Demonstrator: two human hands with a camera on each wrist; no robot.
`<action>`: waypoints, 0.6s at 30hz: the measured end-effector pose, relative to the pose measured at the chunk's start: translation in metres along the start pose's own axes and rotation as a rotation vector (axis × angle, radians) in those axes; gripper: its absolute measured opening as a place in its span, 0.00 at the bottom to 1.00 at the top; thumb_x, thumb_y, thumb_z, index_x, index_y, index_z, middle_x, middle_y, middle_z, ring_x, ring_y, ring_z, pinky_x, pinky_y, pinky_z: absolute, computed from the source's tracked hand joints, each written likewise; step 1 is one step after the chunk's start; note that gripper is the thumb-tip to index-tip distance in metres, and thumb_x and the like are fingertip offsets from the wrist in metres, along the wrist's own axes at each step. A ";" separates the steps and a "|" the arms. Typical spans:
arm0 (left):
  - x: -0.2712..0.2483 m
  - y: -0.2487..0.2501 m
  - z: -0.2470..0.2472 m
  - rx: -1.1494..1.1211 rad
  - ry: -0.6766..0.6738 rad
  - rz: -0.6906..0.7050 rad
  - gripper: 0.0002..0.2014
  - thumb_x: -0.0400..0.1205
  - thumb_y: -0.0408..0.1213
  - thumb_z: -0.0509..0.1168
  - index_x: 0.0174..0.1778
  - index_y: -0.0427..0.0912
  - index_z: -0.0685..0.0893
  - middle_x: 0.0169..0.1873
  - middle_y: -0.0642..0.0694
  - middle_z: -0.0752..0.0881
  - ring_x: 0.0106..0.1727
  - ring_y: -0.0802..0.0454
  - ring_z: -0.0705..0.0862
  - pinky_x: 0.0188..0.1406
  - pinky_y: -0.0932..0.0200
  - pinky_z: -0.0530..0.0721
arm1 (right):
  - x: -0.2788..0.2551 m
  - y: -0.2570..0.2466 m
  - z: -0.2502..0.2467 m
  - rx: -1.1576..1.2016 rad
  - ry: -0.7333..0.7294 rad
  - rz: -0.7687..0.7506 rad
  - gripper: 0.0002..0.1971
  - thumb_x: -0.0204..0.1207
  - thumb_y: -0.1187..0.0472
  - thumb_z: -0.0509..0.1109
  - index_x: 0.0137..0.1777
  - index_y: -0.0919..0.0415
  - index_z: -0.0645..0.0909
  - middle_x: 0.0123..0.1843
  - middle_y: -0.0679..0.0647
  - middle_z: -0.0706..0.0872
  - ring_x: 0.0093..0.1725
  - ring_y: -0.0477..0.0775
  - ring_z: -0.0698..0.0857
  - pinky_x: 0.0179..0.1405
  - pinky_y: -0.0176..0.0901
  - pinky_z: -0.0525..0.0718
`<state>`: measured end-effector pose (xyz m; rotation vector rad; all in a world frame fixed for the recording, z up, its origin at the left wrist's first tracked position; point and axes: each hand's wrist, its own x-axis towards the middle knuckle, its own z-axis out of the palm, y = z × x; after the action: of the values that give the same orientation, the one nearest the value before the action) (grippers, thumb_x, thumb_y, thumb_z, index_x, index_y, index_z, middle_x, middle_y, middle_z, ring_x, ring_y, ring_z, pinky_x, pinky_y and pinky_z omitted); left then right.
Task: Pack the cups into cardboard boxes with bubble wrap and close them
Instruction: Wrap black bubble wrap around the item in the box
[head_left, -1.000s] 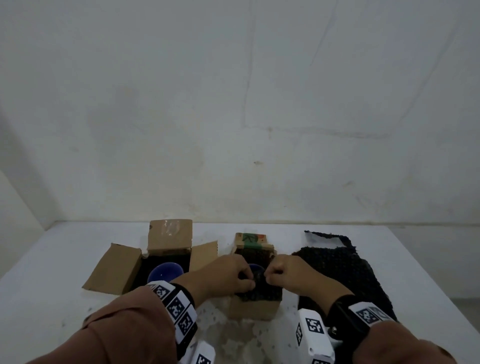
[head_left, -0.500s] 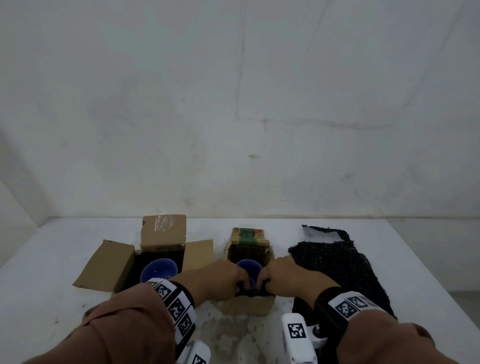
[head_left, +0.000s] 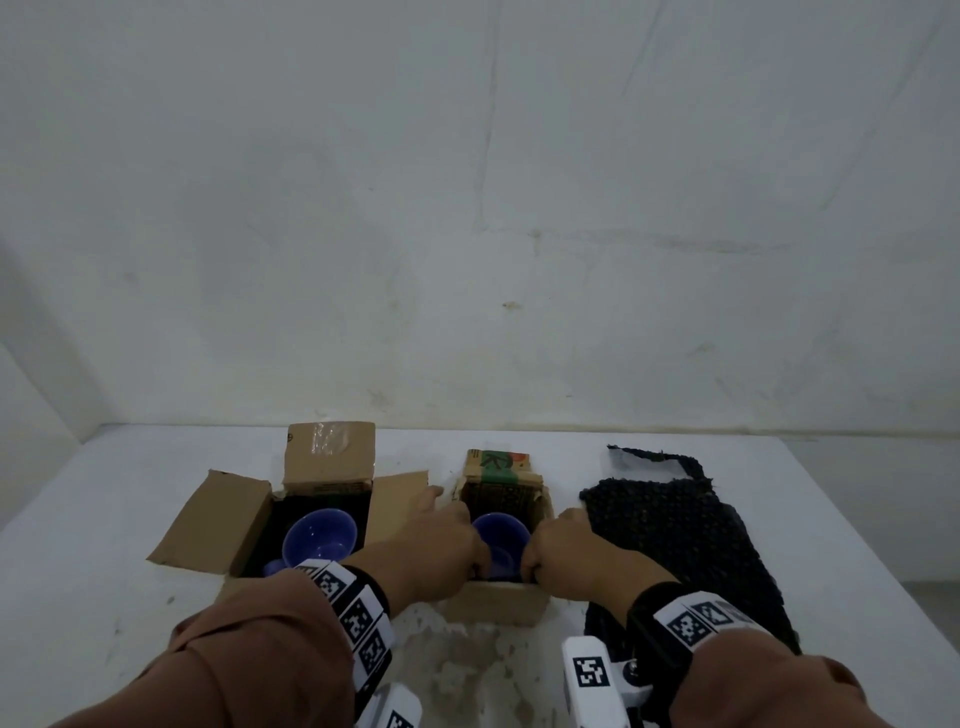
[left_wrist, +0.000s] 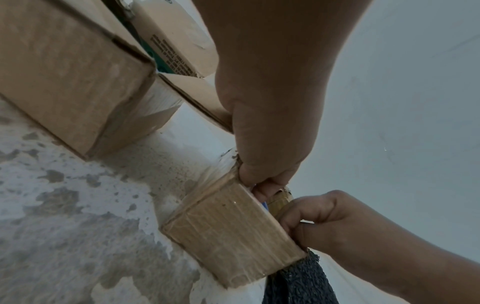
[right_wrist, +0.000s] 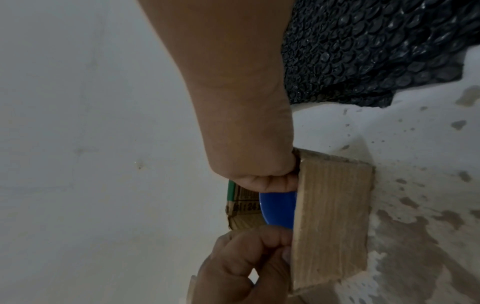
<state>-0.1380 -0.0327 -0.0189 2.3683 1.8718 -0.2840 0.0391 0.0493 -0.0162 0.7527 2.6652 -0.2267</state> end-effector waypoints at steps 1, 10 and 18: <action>0.000 0.000 0.000 0.001 0.001 0.003 0.13 0.82 0.39 0.61 0.57 0.61 0.85 0.53 0.50 0.87 0.65 0.45 0.73 0.75 0.30 0.46 | -0.001 -0.001 0.000 -0.011 -0.010 -0.001 0.17 0.77 0.66 0.59 0.56 0.50 0.86 0.58 0.54 0.88 0.62 0.59 0.77 0.66 0.57 0.61; 0.000 0.004 -0.004 -0.024 -0.043 -0.016 0.19 0.81 0.33 0.61 0.60 0.62 0.85 0.53 0.52 0.87 0.66 0.46 0.72 0.77 0.29 0.39 | -0.002 -0.005 0.006 0.023 0.003 0.019 0.20 0.77 0.68 0.58 0.63 0.53 0.83 0.64 0.59 0.84 0.66 0.61 0.74 0.68 0.56 0.63; 0.029 0.043 -0.033 -0.827 0.104 -0.145 0.13 0.85 0.31 0.58 0.58 0.45 0.85 0.61 0.48 0.83 0.64 0.50 0.80 0.58 0.62 0.75 | -0.045 0.042 0.002 0.786 0.457 0.446 0.12 0.77 0.67 0.64 0.54 0.60 0.88 0.60 0.54 0.87 0.60 0.51 0.83 0.55 0.30 0.73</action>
<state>-0.0871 -0.0087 0.0059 1.7055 1.7230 0.5182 0.0974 0.0629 -0.0028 1.7865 2.6707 -1.1283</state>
